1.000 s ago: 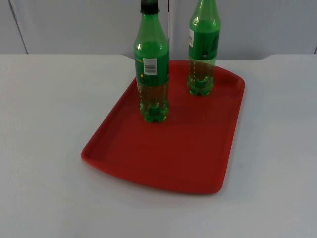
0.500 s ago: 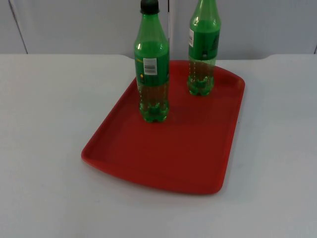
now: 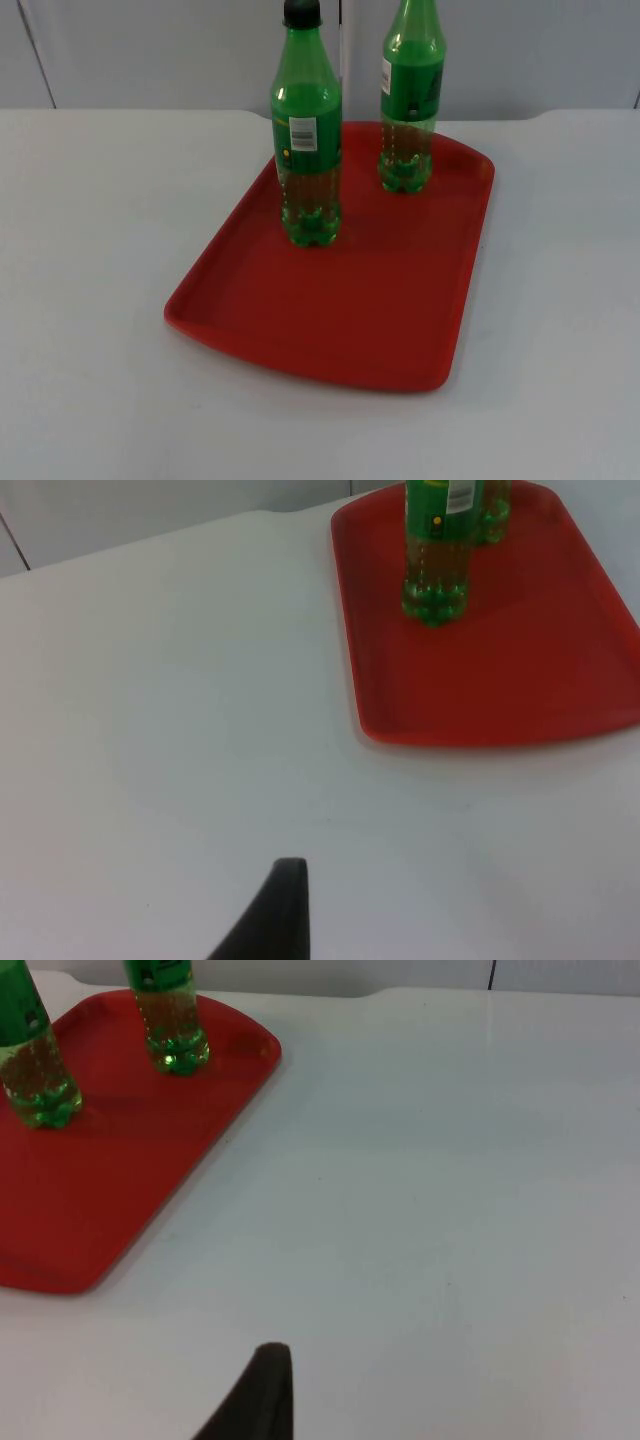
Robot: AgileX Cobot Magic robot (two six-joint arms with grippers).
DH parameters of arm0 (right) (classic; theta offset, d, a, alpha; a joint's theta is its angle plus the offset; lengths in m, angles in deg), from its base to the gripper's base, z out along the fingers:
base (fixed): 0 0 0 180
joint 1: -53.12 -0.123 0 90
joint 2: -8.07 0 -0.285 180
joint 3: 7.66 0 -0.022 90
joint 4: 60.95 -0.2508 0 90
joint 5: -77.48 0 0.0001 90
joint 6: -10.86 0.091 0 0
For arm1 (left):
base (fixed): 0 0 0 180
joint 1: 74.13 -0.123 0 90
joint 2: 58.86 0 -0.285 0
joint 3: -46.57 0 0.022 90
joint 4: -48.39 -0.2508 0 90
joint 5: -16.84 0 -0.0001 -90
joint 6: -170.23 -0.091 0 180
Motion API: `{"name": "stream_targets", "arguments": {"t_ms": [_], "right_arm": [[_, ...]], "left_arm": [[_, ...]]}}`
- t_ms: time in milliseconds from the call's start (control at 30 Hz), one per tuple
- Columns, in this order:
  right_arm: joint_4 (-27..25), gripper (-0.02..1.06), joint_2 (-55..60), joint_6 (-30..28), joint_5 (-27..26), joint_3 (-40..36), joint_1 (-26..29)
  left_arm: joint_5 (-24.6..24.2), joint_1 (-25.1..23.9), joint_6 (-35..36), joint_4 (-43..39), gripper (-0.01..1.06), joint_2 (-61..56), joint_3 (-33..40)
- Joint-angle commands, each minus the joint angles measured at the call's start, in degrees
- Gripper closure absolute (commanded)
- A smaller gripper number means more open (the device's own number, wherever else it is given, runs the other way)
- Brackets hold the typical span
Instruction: Place the bottle upright on the tray.
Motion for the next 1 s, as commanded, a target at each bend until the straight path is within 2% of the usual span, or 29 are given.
{"name": "stream_targets", "arguments": {"t_ms": [0, 300, 400, 500, 967], "right_arm": [[-0.07, -0.01, -0.17, -0.52, -0.22, -0.15, 0.37], [-0.20, -0.01, -0.17, -0.52, -0.22, -0.15, 1.29], [-0.20, -0.01, -0.17, -0.52, -0.22, -0.15, 5.54], [-0.20, -0.01, -0.17, -0.52, -0.22, -0.15, 7.04], [-0.20, -0.01, -0.17, -0.52, -0.22, -0.15, 4.82]], "left_arm": [[0.17, -0.08, 0.05, 0.12, 0.00, -0.16, 0.29], [0.17, -0.08, 0.05, 0.12, 0.00, -0.16, 0.29], [0.17, -0.08, 0.05, 0.12, 0.00, -0.16, 0.29], [0.17, -0.08, 0.05, 0.12, 0.00, -0.16, 0.29], [0.17, -0.08, 0.05, 0.12, 0.00, -0.16, 0.29]]}}
